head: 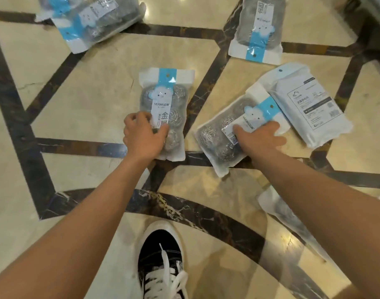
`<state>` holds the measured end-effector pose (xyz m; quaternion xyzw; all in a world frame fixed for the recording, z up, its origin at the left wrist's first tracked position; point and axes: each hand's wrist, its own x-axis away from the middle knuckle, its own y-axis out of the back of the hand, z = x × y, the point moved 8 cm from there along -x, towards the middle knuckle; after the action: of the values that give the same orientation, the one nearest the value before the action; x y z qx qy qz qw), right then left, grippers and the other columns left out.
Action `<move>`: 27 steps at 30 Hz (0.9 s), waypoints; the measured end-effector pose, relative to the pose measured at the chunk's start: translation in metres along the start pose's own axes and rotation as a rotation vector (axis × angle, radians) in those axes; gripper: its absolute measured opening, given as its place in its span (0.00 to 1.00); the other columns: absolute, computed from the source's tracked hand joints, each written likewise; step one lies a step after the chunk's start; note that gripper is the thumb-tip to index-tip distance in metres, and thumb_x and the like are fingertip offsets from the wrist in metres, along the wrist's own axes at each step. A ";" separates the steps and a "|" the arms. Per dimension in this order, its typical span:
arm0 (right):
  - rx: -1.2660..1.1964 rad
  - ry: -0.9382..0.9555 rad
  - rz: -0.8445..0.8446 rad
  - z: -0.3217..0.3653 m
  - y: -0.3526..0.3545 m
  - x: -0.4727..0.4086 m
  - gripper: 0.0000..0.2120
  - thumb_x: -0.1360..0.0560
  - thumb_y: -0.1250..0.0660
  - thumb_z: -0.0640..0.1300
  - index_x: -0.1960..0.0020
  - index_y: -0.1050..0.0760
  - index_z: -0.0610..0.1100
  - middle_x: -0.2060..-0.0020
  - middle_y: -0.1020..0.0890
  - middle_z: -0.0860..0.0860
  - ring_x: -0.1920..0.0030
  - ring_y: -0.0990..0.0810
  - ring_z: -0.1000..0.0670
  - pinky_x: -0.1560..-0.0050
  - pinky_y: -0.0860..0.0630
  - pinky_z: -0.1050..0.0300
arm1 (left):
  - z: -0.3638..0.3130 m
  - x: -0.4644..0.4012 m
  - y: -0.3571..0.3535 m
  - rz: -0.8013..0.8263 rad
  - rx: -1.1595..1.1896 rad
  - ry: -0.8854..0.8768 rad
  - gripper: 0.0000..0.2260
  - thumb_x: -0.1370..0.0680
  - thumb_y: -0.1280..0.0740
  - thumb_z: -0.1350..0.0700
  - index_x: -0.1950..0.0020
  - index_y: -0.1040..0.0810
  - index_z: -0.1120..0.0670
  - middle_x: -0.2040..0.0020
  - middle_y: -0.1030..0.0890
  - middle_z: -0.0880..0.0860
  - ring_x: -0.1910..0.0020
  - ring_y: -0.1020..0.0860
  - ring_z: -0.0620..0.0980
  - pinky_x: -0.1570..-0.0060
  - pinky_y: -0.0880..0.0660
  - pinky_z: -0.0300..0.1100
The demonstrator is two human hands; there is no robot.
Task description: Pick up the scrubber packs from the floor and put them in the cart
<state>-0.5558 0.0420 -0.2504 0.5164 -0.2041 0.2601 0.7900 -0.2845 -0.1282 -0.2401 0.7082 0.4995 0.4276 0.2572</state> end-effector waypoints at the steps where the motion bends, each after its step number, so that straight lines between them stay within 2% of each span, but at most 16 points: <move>1: -0.073 -0.011 0.022 -0.005 -0.006 0.001 0.47 0.30 0.25 0.61 0.22 0.48 0.50 0.30 0.37 0.39 0.35 0.29 0.33 0.37 0.25 0.39 | 0.001 -0.002 0.000 0.007 0.036 0.044 0.28 0.24 0.28 0.43 0.29 0.31 0.55 0.27 0.34 0.58 0.30 0.29 0.61 0.30 0.31 0.58; 2: -0.120 0.026 0.036 -0.006 -0.008 0.001 0.46 0.30 0.24 0.58 0.22 0.47 0.50 0.31 0.36 0.38 0.36 0.28 0.34 0.37 0.24 0.41 | 0.000 -0.003 -0.001 0.018 0.043 0.062 0.32 0.25 0.26 0.42 0.28 0.32 0.55 0.28 0.33 0.59 0.31 0.29 0.62 0.31 0.31 0.58; 4: -0.090 0.217 0.081 0.009 -0.009 0.000 0.42 0.28 0.25 0.50 0.22 0.44 0.49 0.30 0.34 0.39 0.35 0.27 0.36 0.37 0.26 0.47 | -0.002 -0.005 -0.004 0.046 0.014 0.045 0.37 0.27 0.24 0.41 0.26 0.34 0.55 0.29 0.31 0.59 0.32 0.27 0.61 0.32 0.30 0.59; 6: 0.044 0.406 0.139 0.027 -0.010 0.001 0.42 0.29 0.24 0.47 0.22 0.43 0.51 0.28 0.33 0.42 0.32 0.28 0.37 0.33 0.28 0.43 | -0.003 -0.003 -0.007 0.080 -0.003 0.011 0.39 0.30 0.22 0.40 0.26 0.34 0.54 0.30 0.30 0.57 0.33 0.26 0.59 0.33 0.28 0.59; 7: 0.080 0.437 0.146 0.032 -0.010 0.002 0.45 0.30 0.24 0.47 0.21 0.45 0.51 0.27 0.33 0.42 0.30 0.29 0.37 0.31 0.29 0.40 | -0.002 -0.003 -0.007 0.089 0.031 0.026 0.40 0.30 0.21 0.40 0.26 0.35 0.54 0.30 0.29 0.57 0.34 0.26 0.59 0.34 0.27 0.58; 9: 0.079 0.363 0.129 0.032 -0.010 -0.003 0.50 0.32 0.21 0.53 0.20 0.47 0.47 0.27 0.32 0.41 0.29 0.30 0.35 0.31 0.29 0.38 | 0.006 -0.005 -0.005 0.095 0.178 0.133 0.41 0.30 0.21 0.42 0.25 0.37 0.57 0.31 0.27 0.57 0.35 0.24 0.58 0.38 0.25 0.52; 11: 0.068 0.198 0.147 0.023 -0.014 0.000 0.50 0.36 0.19 0.62 0.25 0.39 0.41 0.32 0.27 0.40 0.35 0.24 0.37 0.37 0.23 0.38 | 0.010 -0.004 -0.004 0.123 0.250 0.234 0.36 0.28 0.21 0.47 0.28 0.34 0.62 0.35 0.23 0.58 0.39 0.21 0.57 0.44 0.23 0.49; 12: 0.042 0.158 0.178 0.020 -0.019 0.002 0.45 0.38 0.18 0.62 0.31 0.33 0.41 0.38 0.22 0.41 0.42 0.20 0.39 0.44 0.20 0.40 | 0.011 -0.003 -0.006 0.159 0.264 0.259 0.30 0.27 0.21 0.49 0.33 0.29 0.62 0.39 0.20 0.58 0.44 0.19 0.56 0.46 0.21 0.49; 14: -0.071 0.092 0.231 0.017 -0.024 0.010 0.33 0.37 0.16 0.56 0.42 0.25 0.41 0.51 0.17 0.45 0.54 0.17 0.45 0.60 0.19 0.48 | 0.011 0.002 -0.010 0.228 0.339 0.300 0.21 0.27 0.20 0.52 0.42 0.22 0.61 0.49 0.16 0.56 0.55 0.17 0.53 0.52 0.18 0.47; 15: -0.139 0.055 0.250 0.016 -0.027 0.012 0.31 0.37 0.15 0.53 0.43 0.24 0.41 0.52 0.16 0.46 0.56 0.16 0.46 0.61 0.19 0.50 | 0.012 0.002 -0.012 0.241 0.371 0.309 0.19 0.28 0.20 0.53 0.44 0.21 0.61 0.49 0.15 0.56 0.56 0.17 0.52 0.52 0.18 0.46; 18: -0.212 0.076 0.219 0.010 -0.020 0.028 0.33 0.31 0.19 0.49 0.34 0.30 0.40 0.44 0.20 0.46 0.48 0.19 0.44 0.48 0.18 0.46 | 0.007 0.018 -0.007 0.200 0.360 0.276 0.21 0.26 0.22 0.51 0.40 0.24 0.59 0.46 0.18 0.53 0.52 0.18 0.52 0.51 0.22 0.46; 20: -0.176 0.151 0.199 0.005 -0.010 0.052 0.28 0.25 0.24 0.49 0.33 0.36 0.42 0.44 0.24 0.48 0.47 0.23 0.44 0.49 0.24 0.49 | 0.003 0.041 0.002 0.170 0.322 0.240 0.23 0.24 0.24 0.51 0.36 0.28 0.59 0.46 0.21 0.50 0.50 0.21 0.51 0.51 0.25 0.45; 22: -0.163 0.165 0.227 -0.009 0.011 0.090 0.25 0.22 0.27 0.49 0.34 0.37 0.45 0.44 0.25 0.51 0.45 0.23 0.46 0.48 0.25 0.51 | 0.004 0.080 0.016 0.180 0.362 0.281 0.21 0.23 0.25 0.51 0.36 0.29 0.58 0.50 0.22 0.47 0.53 0.21 0.47 0.55 0.26 0.40; 24: -0.207 0.187 0.242 -0.013 0.025 0.110 0.25 0.22 0.27 0.49 0.33 0.37 0.46 0.42 0.25 0.53 0.42 0.23 0.49 0.41 0.22 0.51 | 0.009 0.100 0.021 0.208 0.422 0.299 0.21 0.24 0.24 0.52 0.37 0.28 0.58 0.51 0.19 0.46 0.53 0.18 0.44 0.59 0.23 0.33; 27: -0.242 0.157 0.298 -0.013 0.058 0.145 0.23 0.23 0.25 0.46 0.34 0.34 0.46 0.42 0.22 0.52 0.42 0.20 0.49 0.36 0.21 0.48 | 0.011 0.138 0.055 0.242 0.488 0.358 0.22 0.26 0.22 0.51 0.38 0.27 0.57 0.49 0.17 0.49 0.52 0.17 0.45 0.55 0.21 0.37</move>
<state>-0.4778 0.1024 -0.1291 0.3601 -0.2456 0.3870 0.8125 -0.2297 -0.0194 -0.1542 0.7168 0.5367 0.4405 -0.0651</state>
